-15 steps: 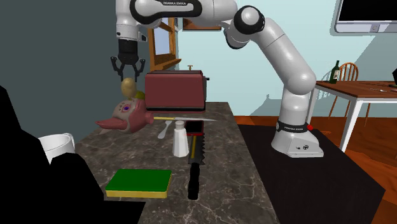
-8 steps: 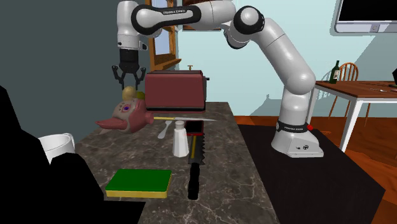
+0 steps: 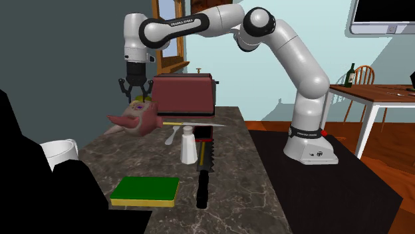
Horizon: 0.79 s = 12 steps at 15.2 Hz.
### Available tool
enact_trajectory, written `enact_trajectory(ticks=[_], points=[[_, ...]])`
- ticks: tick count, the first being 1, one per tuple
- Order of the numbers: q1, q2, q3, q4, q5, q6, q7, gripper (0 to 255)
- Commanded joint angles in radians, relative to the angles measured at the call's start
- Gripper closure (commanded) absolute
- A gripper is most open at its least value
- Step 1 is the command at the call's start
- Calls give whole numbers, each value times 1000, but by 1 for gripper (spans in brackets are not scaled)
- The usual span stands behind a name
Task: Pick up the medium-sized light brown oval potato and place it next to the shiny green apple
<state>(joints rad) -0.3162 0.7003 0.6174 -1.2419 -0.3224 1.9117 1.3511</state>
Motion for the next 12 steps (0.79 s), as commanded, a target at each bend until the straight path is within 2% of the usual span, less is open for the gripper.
enact_trajectory(ticks=[1,12], points=[[-3,5,-2,-21,-3,24,2,255],[-7,52,-22,-106,-30,149,15,255]])
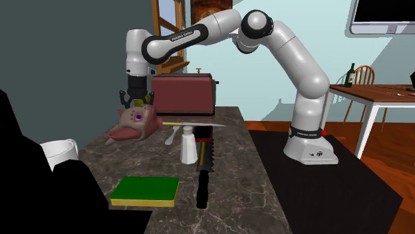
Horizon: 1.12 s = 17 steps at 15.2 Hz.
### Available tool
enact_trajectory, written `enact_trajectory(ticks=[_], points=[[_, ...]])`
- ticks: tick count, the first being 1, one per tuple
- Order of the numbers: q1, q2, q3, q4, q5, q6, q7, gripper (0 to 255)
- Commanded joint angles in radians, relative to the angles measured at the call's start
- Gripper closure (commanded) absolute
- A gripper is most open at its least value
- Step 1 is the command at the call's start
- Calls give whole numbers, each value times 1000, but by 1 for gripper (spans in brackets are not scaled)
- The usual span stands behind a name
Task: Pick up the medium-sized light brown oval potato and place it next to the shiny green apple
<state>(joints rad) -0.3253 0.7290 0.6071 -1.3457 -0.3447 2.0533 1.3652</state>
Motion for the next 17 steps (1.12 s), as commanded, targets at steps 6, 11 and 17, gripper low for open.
enact_trajectory(ticks=[6,11,17], points=[[2,23,-11,-2,-8,8,1,255],[7,34,-14,15,-10,1,0,0],[-9,-21,5,27,14,-63,-12,0]])
